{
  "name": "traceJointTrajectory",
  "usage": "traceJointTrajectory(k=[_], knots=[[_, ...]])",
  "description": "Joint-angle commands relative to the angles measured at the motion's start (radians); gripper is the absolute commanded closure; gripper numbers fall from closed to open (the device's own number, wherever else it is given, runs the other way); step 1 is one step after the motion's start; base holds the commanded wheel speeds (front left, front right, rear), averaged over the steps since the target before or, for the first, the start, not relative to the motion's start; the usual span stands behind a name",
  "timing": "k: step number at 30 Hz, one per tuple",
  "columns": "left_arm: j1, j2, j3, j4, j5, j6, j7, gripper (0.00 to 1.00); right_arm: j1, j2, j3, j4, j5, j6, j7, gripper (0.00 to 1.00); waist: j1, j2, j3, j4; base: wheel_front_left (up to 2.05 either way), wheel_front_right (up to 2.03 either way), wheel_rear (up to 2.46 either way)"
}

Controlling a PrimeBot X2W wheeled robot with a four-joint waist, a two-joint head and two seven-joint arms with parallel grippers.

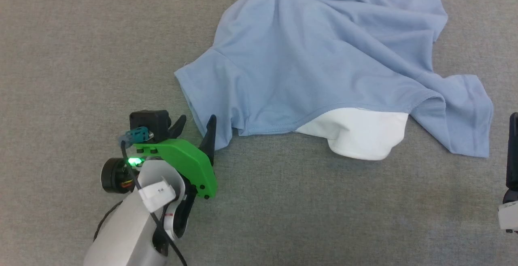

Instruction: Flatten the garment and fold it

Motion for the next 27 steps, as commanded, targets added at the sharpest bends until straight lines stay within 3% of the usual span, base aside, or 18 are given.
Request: traceJointTrajectory(k=[1, 6, 13, 14, 15, 16, 18, 19, 20, 27], knots=[[-0.015, 0.005, -0.003, 0.013, -0.005, 0.008, 0.017, 0.00, -0.012, 0.000, 0.001, -0.001, -0.002, -0.001, 0.000, 0.00, 0.0000, 0.0000, 0.008, -0.010, 0.00, 0.00, 0.00], [-0.008, 0.007, -0.012, 0.025, -0.009, 0.031, 0.067, 0.00, -0.016, 0.000, -0.006, 0.004, 0.002, -0.001, -0.005, 0.00, 0.0000, 0.0000, 0.017, -0.018, 0.00, 0.00, 0.00], [0.015, -0.003, -0.044, 0.033, -0.050, 0.023, 0.148, 0.00, -0.021, 0.000, -0.004, 0.016, 0.007, -0.001, -0.011, 0.00, 0.0000, 0.0000, 0.027, -0.025, 0.00, 0.00, 0.00], [0.017, -0.005, -0.047, 0.038, -0.055, 0.022, 0.157, 0.04, -0.022, 0.000, -0.004, 0.017, 0.007, -0.001, -0.011, 0.00, 0.0000, 0.0000, 0.028, -0.025, 0.00, 0.00, 0.00], [0.017, -0.006, -0.051, 0.044, -0.061, 0.020, 0.167, 0.16, -0.023, 0.000, -0.003, 0.017, 0.008, -0.001, -0.011, 0.00, 0.0000, 0.0000, 0.030, -0.026, 0.00, 0.00, 0.00], [0.017, -0.007, -0.055, 0.049, -0.064, 0.019, 0.175, 0.36, -0.024, 0.000, -0.003, 0.018, 0.008, -0.001, -0.011, 0.00, 0.0000, 0.0000, 0.031, -0.026, 0.00, 0.00, 0.00], [0.015, -0.010, -0.059, 0.061, -0.070, 0.017, 0.186, 0.67, -0.027, 0.000, -0.004, 0.019, 0.008, -0.001, -0.011, 0.00, 0.0000, 0.0000, 0.035, -0.026, 0.00, 0.00, 0.00], [0.013, -0.012, -0.060, 0.069, -0.073, 0.015, 0.187, 0.91, -0.028, 0.000, -0.004, 0.020, 0.008, -0.001, -0.011, 0.00, 0.0000, 0.0000, 0.037, -0.027, 0.00, 0.00, 0.00], [0.010, -0.012, -0.062, 0.077, -0.074, 0.012, 0.189, 1.00, -0.029, 0.000, -0.004, 0.020, 0.008, -0.001, -0.011, 0.00, 0.0000, 0.0000, 0.038, -0.027, 0.00, 0.00, 0.00], [-0.013, -0.024, -0.050, 0.120, -0.091, -0.020, 0.145, 1.00, -0.034, 0.000, -0.002, 0.030, 0.007, -0.001, -0.010, 0.00, 0.0000, 0.0000, 0.030, -0.026, 0.00, 0.00, 0.00]])
